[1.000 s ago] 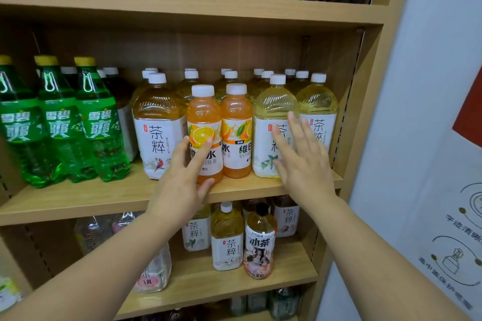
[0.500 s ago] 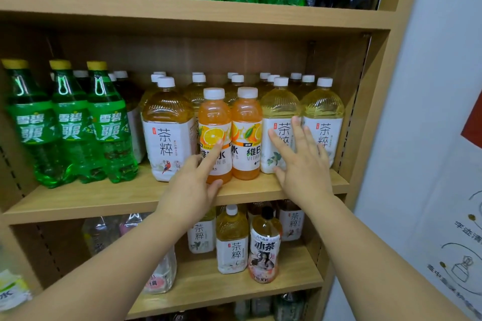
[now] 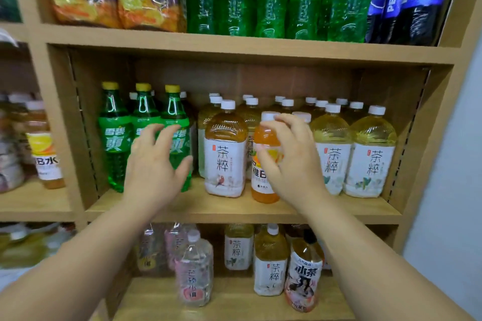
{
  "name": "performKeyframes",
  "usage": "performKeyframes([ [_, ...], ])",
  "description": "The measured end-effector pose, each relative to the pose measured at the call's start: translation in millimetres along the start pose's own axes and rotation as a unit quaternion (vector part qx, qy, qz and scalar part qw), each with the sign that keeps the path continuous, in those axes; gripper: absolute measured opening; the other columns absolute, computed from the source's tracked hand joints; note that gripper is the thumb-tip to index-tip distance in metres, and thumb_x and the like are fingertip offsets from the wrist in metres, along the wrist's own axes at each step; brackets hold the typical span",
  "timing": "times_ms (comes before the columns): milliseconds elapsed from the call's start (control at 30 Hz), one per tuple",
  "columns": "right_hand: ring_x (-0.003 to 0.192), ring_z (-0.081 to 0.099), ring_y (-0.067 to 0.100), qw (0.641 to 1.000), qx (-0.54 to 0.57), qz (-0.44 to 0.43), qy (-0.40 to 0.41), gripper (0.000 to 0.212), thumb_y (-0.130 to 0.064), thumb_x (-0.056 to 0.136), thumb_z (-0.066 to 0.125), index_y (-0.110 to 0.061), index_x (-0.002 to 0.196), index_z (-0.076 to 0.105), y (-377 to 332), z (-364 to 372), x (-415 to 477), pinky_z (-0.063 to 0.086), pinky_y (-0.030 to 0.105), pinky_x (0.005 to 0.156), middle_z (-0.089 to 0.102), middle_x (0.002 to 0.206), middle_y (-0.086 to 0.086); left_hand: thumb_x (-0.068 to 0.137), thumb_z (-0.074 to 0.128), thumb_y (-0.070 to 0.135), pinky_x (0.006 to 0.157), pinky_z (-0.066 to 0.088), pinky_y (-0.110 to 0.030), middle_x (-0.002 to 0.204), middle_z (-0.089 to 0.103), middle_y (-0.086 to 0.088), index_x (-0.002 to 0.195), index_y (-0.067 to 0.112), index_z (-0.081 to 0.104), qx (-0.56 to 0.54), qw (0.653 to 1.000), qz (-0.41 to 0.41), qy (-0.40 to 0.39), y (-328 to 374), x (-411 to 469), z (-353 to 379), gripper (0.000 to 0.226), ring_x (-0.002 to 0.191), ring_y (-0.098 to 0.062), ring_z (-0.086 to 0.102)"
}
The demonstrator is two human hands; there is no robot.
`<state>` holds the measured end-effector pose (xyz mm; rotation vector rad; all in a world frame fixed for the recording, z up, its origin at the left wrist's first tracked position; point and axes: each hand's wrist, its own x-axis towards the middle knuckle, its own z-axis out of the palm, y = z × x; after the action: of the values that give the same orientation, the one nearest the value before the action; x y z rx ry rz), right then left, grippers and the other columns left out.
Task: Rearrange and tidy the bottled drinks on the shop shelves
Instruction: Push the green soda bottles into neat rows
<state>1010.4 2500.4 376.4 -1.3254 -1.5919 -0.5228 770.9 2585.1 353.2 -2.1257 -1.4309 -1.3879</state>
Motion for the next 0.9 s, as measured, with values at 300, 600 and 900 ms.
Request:
performKeyframes([
  [300, 0.123, 0.049, 0.021, 0.98, 0.087, 0.02, -0.176, 0.056, -0.04, 0.097, 0.063, -0.038, 0.148, 0.041, -91, 63, 72, 0.037, 0.027, 0.092, 0.047, 0.135, 0.0, 0.088, 0.07, 0.04, 0.096, 0.046, -0.053, 0.134, 0.055, -0.021, 0.144, 0.021, 0.051, 0.134, 0.99, 0.05, -0.001, -52, 78, -46, 0.062, 0.117, -0.044, 0.048],
  [600, 0.145, 0.039, 0.031, 0.954, -0.135, -0.007, -0.266, 0.071, -0.059, 0.092, 0.062, -0.049, 0.153, 0.028, -99, 94, 116, 0.02, 0.054, 0.122, 0.056, 0.148, -0.001, 0.092, 0.051, 0.067, 0.118, 0.003, -0.066, 0.159, 0.04, -0.004, 0.155, 0.049, 0.025, 0.253, 0.949, 0.148, -0.116, -80, 107, -48, 0.071, 0.155, -0.034, 0.011],
  [900, 0.158, -0.008, 0.023, 0.947, -0.096, -0.04, -0.303, 0.074, -0.039, 0.096, 0.065, -0.052, 0.155, 0.022, -97, 118, 110, -0.014, 0.047, 0.124, 0.042, 0.16, 0.0, 0.085, 0.064, 0.063, 0.121, -0.002, -0.061, 0.153, 0.044, -0.012, 0.155, 0.045, 0.023, 0.215, 0.945, 0.195, -0.152, -94, 108, -43, 0.083, 0.153, -0.03, 0.02],
])
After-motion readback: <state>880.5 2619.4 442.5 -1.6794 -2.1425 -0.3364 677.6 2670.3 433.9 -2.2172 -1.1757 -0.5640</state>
